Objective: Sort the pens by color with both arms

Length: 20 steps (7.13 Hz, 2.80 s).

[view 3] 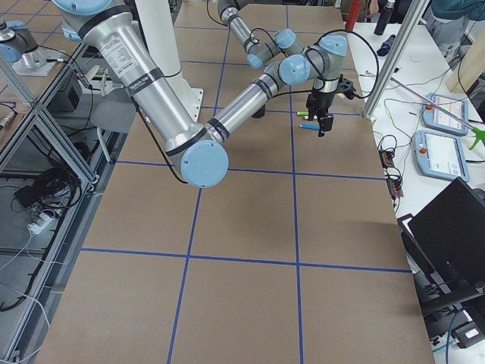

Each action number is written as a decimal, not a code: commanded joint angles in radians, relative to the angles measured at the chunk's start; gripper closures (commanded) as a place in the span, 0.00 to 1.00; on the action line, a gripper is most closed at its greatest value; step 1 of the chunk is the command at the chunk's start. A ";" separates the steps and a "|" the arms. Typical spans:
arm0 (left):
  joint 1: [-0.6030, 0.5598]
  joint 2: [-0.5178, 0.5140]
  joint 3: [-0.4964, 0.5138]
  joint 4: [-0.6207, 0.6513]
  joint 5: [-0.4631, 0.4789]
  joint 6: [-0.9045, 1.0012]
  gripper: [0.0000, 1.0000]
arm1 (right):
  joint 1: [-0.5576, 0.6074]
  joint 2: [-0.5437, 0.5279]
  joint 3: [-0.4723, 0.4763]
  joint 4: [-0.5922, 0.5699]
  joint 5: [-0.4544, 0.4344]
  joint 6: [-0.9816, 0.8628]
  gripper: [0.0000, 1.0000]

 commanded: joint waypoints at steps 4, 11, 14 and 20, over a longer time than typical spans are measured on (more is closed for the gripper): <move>0.061 0.055 -0.030 -0.004 -0.066 0.081 1.00 | 0.000 -0.001 -0.003 0.009 0.000 0.003 0.00; 0.070 0.106 -0.076 -0.001 -0.068 0.095 0.32 | 0.000 -0.001 -0.003 0.009 0.000 0.003 0.00; 0.045 0.106 -0.121 0.068 -0.182 0.138 0.01 | 0.024 -0.005 -0.003 0.009 0.003 0.000 0.00; -0.355 0.446 -0.743 0.719 -0.716 0.804 0.00 | 0.271 -0.253 0.005 0.089 0.084 -0.280 0.00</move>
